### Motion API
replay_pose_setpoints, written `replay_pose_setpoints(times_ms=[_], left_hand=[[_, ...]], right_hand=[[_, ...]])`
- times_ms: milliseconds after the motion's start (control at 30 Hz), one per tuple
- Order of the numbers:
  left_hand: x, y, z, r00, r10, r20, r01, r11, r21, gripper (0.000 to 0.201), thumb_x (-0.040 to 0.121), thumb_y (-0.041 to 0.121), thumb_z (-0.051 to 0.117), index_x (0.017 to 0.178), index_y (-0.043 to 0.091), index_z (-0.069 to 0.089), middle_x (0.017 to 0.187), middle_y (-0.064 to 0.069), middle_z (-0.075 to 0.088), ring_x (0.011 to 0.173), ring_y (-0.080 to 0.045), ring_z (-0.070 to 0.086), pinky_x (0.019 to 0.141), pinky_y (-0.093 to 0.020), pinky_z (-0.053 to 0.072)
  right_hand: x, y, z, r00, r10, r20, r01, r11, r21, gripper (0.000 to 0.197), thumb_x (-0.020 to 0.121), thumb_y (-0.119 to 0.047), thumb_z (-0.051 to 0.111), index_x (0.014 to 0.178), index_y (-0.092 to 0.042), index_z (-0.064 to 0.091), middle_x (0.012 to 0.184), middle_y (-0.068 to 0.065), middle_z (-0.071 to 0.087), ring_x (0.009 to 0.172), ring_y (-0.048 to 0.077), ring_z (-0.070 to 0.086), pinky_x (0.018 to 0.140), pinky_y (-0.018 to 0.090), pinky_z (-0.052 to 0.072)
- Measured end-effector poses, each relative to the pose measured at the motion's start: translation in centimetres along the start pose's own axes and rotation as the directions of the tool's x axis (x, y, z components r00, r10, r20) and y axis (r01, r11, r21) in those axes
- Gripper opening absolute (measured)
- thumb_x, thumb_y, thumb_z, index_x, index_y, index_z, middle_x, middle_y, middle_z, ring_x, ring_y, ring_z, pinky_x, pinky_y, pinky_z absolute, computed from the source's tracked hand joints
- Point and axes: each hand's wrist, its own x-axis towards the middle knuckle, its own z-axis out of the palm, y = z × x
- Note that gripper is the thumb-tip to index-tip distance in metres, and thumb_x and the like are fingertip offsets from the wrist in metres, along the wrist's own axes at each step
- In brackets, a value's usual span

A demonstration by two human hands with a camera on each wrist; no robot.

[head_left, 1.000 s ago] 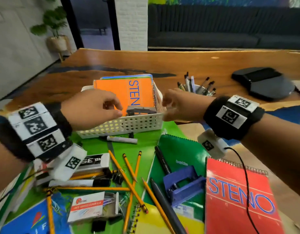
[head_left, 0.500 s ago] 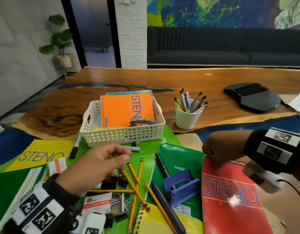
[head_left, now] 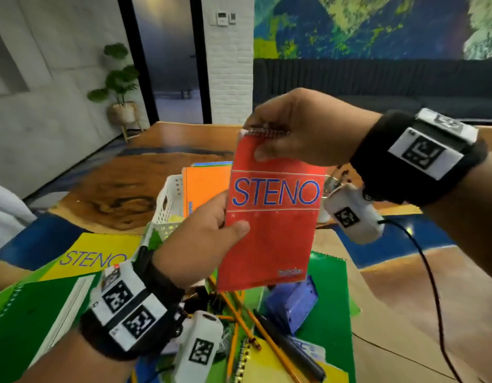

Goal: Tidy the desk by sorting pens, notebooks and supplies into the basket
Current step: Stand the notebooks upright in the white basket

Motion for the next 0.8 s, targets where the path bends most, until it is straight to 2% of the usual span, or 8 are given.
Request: replay_pose_setpoints(times_ms=[133, 233, 300, 367, 467, 533, 633, 800], left_hand=[[2.1, 0.8, -4.2, 0.978, 0.034, -0.208, -0.024, 0.998, 0.05, 0.039, 0.096, -0.008, 0.048, 0.113, 0.024, 0.063, 0.107, 0.003, 0.076, 0.1, -0.018, 0.071, 0.091, -0.043, 0.055], [5.6, 1.5, -8.7, 0.932, 0.157, -0.327, -0.024, 0.925, 0.378, 0.03, 0.087, 0.02, 0.056, 0.114, 0.033, 0.061, 0.108, 0.005, 0.074, 0.099, -0.02, 0.069, 0.092, -0.046, 0.054], [8.5, 2.3, -11.1, 0.924, 0.195, -0.33, 0.036, 0.813, 0.582, 0.039, 0.084, 0.027, 0.054, 0.121, 0.036, 0.056, 0.112, 0.002, 0.07, 0.1, -0.025, 0.067, 0.091, -0.043, 0.052], [11.7, 2.8, -12.6, 0.954, 0.127, -0.27, 0.129, 0.64, 0.757, 0.041, 0.088, 0.015, 0.055, 0.124, 0.034, 0.056, 0.11, 0.002, 0.067, 0.097, -0.024, 0.064, 0.081, -0.034, 0.05], [16.6, 1.7, -13.4, 0.995, -0.05, -0.085, 0.098, 0.377, 0.921, 0.041, 0.085, 0.016, 0.058, 0.12, 0.038, 0.06, 0.11, -0.001, 0.07, 0.091, -0.021, 0.066, 0.077, -0.032, 0.054], [19.5, -0.4, -13.2, 0.984, -0.18, -0.01, 0.048, 0.208, 0.977, 0.035, 0.086, 0.016, 0.062, 0.119, 0.026, 0.062, 0.113, -0.004, 0.069, 0.096, -0.023, 0.063, 0.08, -0.029, 0.05], [22.9, -2.9, -11.9, 0.953, -0.301, 0.028, 0.007, 0.116, 0.993, 0.034, 0.085, 0.014, 0.064, 0.118, 0.019, 0.062, 0.114, -0.004, 0.068, 0.104, -0.026, 0.062, 0.087, -0.032, 0.051], [26.0, -5.6, -9.9, 0.94, -0.34, -0.021, 0.019, -0.01, 1.0, 0.038, 0.076, 0.025, 0.069, 0.112, 0.021, 0.06, 0.114, -0.008, 0.06, 0.098, -0.031, 0.062, 0.085, -0.039, 0.056]], right_hand=[[2.1, 2.6, 3.4, 0.936, 0.019, -0.352, -0.004, 0.999, 0.042, 0.062, 0.085, -0.047, 0.074, 0.141, -0.03, 0.051, 0.129, -0.004, 0.058, 0.117, 0.005, 0.056, 0.104, 0.028, 0.046], [2.8, 6.9, 6.8, 0.828, 0.242, -0.506, -0.145, 0.964, 0.222, 0.064, 0.091, -0.047, 0.067, 0.143, -0.019, 0.042, 0.137, 0.005, 0.049, 0.121, 0.011, 0.049, 0.104, 0.029, 0.041], [3.0, 9.6, 8.5, 0.856, 0.395, -0.334, -0.322, 0.912, 0.253, 0.045, 0.092, -0.039, 0.068, 0.129, -0.019, 0.053, 0.123, 0.002, 0.057, 0.104, 0.013, 0.058, 0.09, 0.03, 0.045], [2.5, 11.2, 10.2, 0.907, 0.412, 0.083, -0.414, 0.91, 0.001, 0.036, 0.092, -0.035, 0.069, 0.125, -0.024, 0.06, 0.117, -0.003, 0.062, 0.103, 0.017, 0.063, 0.084, 0.025, 0.041], [0.6, 12.0, 12.8, 0.826, 0.373, 0.423, -0.291, 0.924, -0.247, 0.053, 0.091, -0.04, 0.068, 0.142, -0.041, 0.051, 0.138, -0.004, 0.057, 0.125, 0.023, 0.056, 0.097, 0.028, 0.045], [-0.3, 12.6, 13.9, 0.822, 0.325, 0.469, -0.251, 0.944, -0.214, 0.067, 0.093, -0.036, 0.067, 0.151, -0.045, 0.035, 0.16, -0.004, 0.035, 0.146, 0.025, 0.035, 0.114, 0.036, 0.036], [-1.1, 14.0, 14.7, 0.823, 0.241, 0.514, -0.194, 0.97, -0.144, 0.083, 0.094, -0.025, 0.067, 0.158, -0.042, 0.017, 0.164, -0.019, 0.013, 0.153, 0.017, -0.013, 0.124, 0.045, 0.014], [-1.4, 14.8, 15.6, 0.839, 0.204, 0.504, -0.177, 0.979, -0.101, 0.091, 0.092, -0.025, 0.069, 0.158, -0.042, 0.009, 0.166, -0.019, 0.007, 0.15, 0.017, -0.026, 0.124, 0.054, 0.011]])
